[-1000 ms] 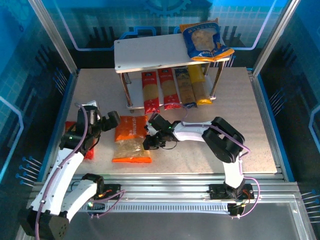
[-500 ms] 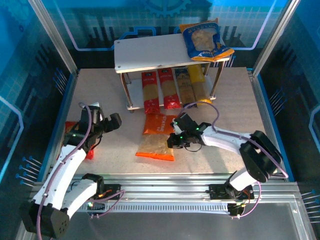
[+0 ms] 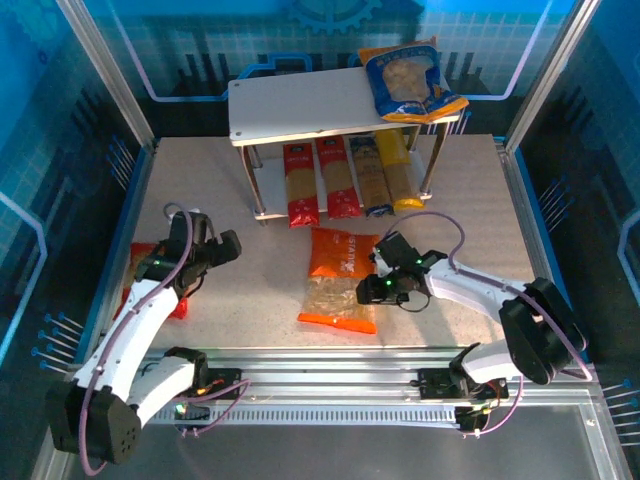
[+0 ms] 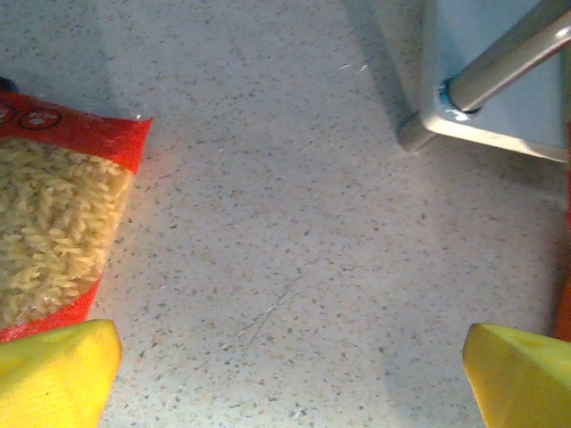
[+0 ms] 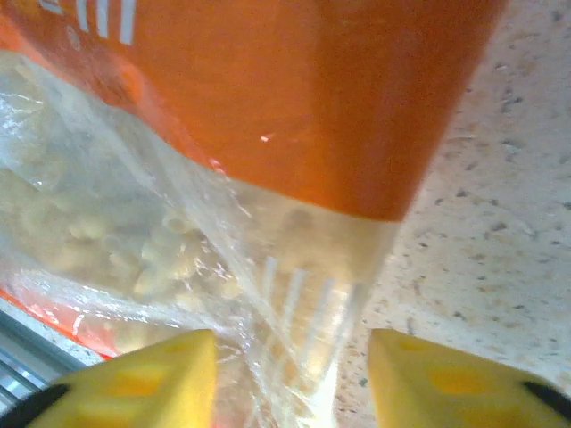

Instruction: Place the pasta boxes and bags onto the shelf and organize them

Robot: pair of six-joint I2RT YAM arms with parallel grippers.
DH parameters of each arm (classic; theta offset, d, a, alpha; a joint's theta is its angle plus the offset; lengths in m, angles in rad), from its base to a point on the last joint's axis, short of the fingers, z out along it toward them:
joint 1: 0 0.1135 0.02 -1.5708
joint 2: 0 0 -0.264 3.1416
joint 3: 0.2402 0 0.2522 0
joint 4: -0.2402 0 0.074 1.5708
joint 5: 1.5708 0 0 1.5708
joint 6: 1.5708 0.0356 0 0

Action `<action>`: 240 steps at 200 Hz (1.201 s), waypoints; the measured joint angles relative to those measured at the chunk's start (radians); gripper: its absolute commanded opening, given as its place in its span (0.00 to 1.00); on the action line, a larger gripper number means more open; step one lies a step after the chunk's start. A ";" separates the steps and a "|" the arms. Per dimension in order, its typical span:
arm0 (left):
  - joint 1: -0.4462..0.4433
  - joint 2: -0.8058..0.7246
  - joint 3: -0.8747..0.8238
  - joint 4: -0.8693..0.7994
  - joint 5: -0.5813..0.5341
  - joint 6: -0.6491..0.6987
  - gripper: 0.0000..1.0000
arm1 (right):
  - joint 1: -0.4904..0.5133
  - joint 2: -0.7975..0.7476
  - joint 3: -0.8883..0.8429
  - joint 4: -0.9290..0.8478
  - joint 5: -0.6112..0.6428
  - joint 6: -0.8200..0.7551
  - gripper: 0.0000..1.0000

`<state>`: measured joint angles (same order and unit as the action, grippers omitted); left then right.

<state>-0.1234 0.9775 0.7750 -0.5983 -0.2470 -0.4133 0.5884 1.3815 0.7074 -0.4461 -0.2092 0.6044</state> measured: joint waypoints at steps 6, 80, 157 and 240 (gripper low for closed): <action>0.006 0.010 0.000 -0.002 -0.007 0.000 0.99 | -0.005 -0.017 -0.002 -0.011 0.000 -0.002 0.76; 0.197 0.081 0.092 -0.119 -0.063 0.002 1.00 | -0.102 -0.413 0.098 -0.172 0.019 -0.065 1.00; 0.415 0.375 0.190 -0.169 -0.067 0.078 0.99 | -0.184 -0.451 0.171 -0.200 -0.019 -0.122 1.00; 0.521 0.518 0.238 -0.210 -0.043 0.183 1.00 | -0.249 -0.453 0.172 -0.189 -0.079 -0.135 1.00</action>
<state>0.3977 1.4952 1.0134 -0.8085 -0.2897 -0.2302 0.3393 0.9287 0.8795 -0.6353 -0.2878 0.4698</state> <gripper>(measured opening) 0.995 0.997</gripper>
